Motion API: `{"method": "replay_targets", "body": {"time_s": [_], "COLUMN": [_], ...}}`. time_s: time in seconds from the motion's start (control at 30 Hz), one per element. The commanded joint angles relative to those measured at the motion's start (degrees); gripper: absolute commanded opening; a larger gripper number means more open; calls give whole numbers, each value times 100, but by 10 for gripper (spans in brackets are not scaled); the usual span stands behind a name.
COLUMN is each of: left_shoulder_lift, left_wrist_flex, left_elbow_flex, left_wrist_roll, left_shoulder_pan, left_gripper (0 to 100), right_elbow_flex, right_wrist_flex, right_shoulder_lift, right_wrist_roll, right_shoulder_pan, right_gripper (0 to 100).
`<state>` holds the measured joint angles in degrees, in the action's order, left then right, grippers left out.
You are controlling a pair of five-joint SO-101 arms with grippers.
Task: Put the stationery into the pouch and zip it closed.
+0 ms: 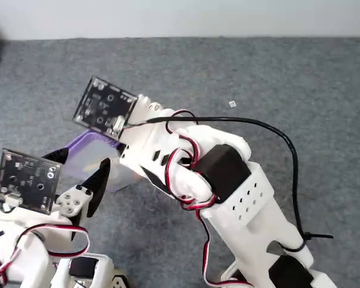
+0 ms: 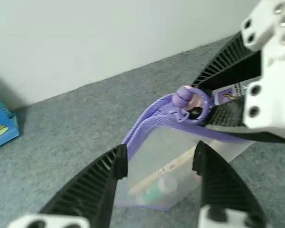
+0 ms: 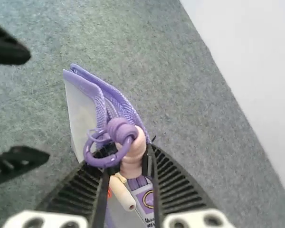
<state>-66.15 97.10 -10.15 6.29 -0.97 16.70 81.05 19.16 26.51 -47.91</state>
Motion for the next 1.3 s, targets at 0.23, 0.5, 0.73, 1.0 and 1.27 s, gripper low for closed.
{"method": "replay_targets", "body": {"time_s": [0.23, 0.5, 0.73, 1.0, 1.27], "left_shoulder_lift": [26, 62, 62, 62, 18], "left_wrist_flex": [334, 334, 334, 334, 343], "left_elbow_flex": [171, 66, -435, -514, -523], "left_wrist_roll": [686, 747, 958, 958, 914], "left_shoulder_pan": [123, 79, 70, -273, -501], "left_gripper": [242, 242, 242, 242, 240], "right_elbow_flex": [-1415, -3182, -3341, -3385, -4193], "right_wrist_flex": [101, -796, -1446, -1692, -3231], "right_shoulder_lift": [1332, 2571, 2598, 2598, 2668], "right_wrist_roll": [765, 1143, 1169, 1899, 2822], "right_shoulder_pan": [-462, -514, -180, -145, -136], "right_gripper": [8, 8, 8, 8, 8]}}
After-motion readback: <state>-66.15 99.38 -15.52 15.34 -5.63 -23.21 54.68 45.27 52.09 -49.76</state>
